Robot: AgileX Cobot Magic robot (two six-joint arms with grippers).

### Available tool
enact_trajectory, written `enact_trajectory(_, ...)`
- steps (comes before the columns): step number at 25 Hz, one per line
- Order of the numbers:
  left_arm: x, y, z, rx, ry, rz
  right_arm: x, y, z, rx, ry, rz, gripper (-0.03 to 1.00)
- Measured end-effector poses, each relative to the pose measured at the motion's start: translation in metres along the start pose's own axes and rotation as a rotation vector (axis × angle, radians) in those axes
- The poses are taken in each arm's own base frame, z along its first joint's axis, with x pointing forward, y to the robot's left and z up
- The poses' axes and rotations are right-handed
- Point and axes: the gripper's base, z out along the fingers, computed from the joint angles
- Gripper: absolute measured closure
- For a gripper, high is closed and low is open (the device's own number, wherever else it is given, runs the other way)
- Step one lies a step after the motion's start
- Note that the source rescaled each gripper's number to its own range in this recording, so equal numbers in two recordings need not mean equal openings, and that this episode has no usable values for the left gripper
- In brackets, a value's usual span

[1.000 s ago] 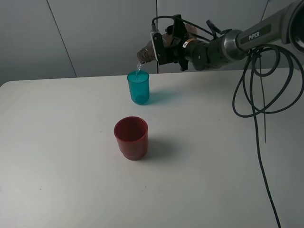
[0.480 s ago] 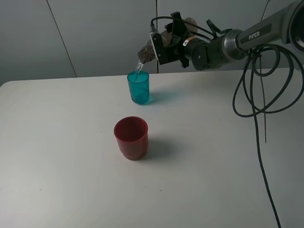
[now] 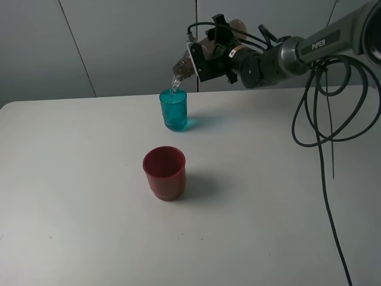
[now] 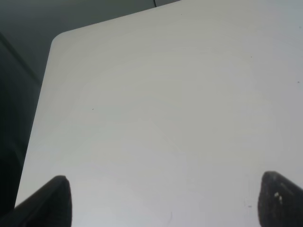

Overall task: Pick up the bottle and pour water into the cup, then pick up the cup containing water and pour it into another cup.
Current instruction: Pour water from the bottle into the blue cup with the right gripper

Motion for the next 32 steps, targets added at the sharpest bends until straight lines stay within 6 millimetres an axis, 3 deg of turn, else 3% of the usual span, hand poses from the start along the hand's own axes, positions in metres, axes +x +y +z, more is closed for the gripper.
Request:
enact_trajectory(13,0.0,0.0,0.0,0.0,0.0,0.0,-0.004,-0.008,0.0,0.057,0.003,-0.095,0.96)
enact_trajectory(32,0.0,0.0,0.0,0.0,0.0,0.0,-0.027,-0.019,-0.003,0.155,-0.065,-0.283,0.96)
